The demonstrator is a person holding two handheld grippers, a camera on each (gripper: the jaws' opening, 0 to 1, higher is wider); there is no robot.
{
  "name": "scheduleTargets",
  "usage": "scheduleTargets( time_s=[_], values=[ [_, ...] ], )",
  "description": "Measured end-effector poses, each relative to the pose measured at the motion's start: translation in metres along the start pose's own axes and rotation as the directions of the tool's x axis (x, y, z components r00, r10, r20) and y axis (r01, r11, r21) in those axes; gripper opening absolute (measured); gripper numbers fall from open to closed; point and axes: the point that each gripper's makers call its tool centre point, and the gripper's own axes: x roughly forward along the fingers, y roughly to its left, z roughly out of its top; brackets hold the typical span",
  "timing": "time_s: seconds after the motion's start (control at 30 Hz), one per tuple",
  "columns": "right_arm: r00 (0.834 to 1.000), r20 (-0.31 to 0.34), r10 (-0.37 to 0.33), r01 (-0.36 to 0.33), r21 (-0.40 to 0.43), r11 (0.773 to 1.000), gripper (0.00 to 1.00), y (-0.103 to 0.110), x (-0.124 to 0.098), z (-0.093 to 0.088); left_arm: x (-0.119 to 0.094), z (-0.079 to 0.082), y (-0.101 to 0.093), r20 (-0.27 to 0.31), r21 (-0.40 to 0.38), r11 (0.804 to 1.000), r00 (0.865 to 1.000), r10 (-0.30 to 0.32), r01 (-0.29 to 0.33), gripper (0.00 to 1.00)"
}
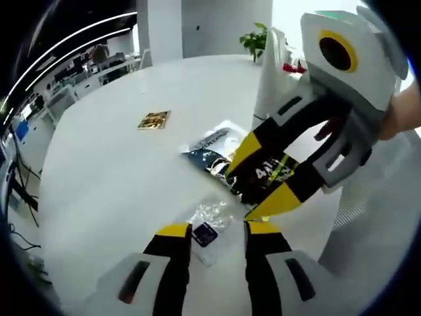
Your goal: Arrange the skincare products in the storage area until every visible bottle or jar stands upright without overlapping.
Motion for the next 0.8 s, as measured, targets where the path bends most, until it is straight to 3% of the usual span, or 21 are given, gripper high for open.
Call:
scheduleTargets(
  time_s=[0.3,0.43,0.8],
  values=[
    [1.0,0.017,-0.021,0.02,0.025,0.999,0.39,0.004,-0.03,-0.002,-0.011,0.004,-0.007,0.008,0.009,1.0,1.0,0.01,-0.01,0.4],
    [1.0,0.017,-0.007,0.006,0.024,1.0,0.5,0.007,-0.034,-0.013,-0.016,0.006,-0.01,0.01,0.01,1.0,1.0,0.016,-0.016,0.43],
    [0.999,0.024,0.031,-0.032,0.036,0.999,0.65,0.021,-0.06,-0.021,-0.027,0.001,-0.016,-0.007,0.016,0.999,0.999,0.031,-0.031,0.5]
  ],
)
